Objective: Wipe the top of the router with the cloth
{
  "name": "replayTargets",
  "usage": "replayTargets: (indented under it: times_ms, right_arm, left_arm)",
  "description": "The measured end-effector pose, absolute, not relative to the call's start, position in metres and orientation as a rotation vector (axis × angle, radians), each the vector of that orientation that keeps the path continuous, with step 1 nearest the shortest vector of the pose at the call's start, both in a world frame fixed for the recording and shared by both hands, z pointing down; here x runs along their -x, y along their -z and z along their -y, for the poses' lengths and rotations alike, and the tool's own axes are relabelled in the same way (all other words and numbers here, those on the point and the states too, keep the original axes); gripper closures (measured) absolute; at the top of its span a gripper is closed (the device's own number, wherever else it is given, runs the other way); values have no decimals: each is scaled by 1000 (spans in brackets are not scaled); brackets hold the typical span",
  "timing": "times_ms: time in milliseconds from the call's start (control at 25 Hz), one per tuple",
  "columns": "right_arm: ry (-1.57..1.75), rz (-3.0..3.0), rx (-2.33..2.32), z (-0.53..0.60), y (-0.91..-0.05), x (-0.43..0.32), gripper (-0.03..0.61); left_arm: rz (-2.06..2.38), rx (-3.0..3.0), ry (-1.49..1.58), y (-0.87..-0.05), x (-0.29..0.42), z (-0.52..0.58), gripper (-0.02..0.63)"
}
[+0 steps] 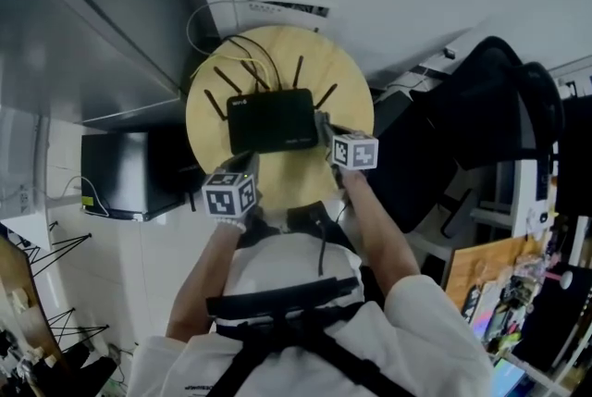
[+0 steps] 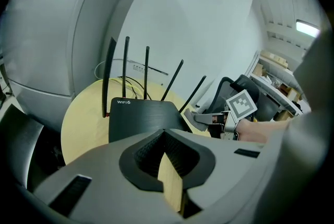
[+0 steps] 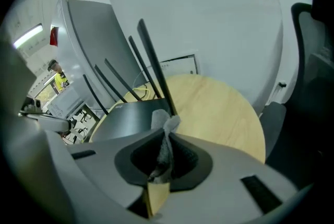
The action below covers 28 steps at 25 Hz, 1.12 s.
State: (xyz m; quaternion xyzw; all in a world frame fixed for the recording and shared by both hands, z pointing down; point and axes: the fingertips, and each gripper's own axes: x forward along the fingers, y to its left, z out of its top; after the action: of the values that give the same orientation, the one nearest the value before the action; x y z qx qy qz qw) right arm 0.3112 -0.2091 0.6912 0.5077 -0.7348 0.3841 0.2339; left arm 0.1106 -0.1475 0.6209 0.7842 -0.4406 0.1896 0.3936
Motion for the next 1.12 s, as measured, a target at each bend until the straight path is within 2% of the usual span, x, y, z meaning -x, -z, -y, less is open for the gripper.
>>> replayTargets:
  times_ms: [680,1120]
  right_arm:
    - [-1169,2041,-1135,239,-745,-305,540]
    - [-1207,2125,-1024,214,-739,-305,540]
  left_arm:
    - [1123,-1975,-553,-624,-172,168,624]
    - [1170,-1942,-561,-626,-182,160,624]
